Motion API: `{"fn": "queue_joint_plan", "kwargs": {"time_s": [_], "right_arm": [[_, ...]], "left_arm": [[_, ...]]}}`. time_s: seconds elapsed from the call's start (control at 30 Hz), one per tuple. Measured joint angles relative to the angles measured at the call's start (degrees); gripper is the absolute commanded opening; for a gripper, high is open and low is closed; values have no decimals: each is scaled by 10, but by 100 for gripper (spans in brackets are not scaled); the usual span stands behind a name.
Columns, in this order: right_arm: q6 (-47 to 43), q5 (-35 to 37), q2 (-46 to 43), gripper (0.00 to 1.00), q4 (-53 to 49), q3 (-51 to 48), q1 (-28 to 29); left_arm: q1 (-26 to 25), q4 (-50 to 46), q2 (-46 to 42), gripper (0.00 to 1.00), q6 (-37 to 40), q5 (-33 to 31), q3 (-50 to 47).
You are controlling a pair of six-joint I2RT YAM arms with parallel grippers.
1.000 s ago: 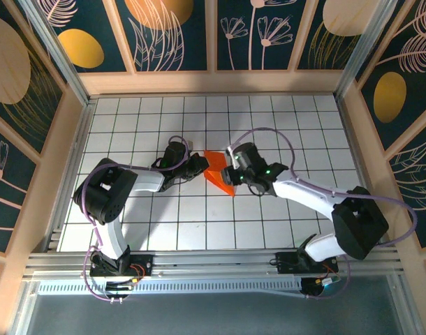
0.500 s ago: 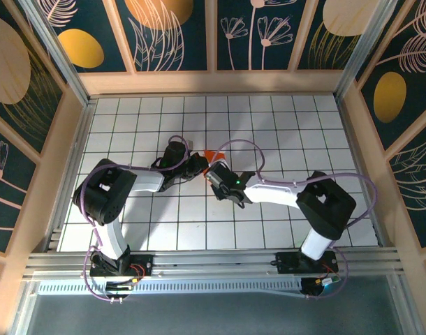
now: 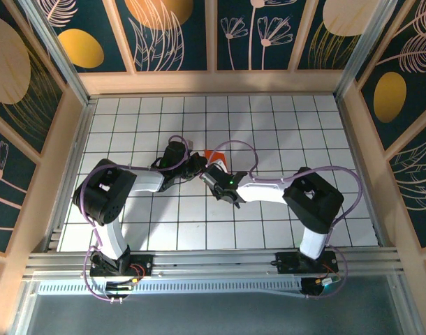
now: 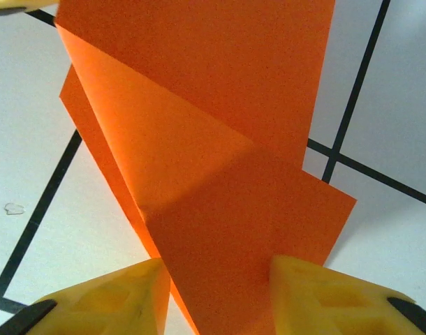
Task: Fold a paper plane with a square sheet of paper (fold left side to right side)
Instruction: Fourth fold the wing at the center of the table.
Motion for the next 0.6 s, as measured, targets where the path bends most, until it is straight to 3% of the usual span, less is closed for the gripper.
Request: {"fn": "queue_joint_plan", "kwargs": {"time_s": [0.6], "right_arm": [[2, 14, 1, 26, 3, 0, 5]], "left_arm": [[0, -4, 0, 1, 0, 0, 1]]}}
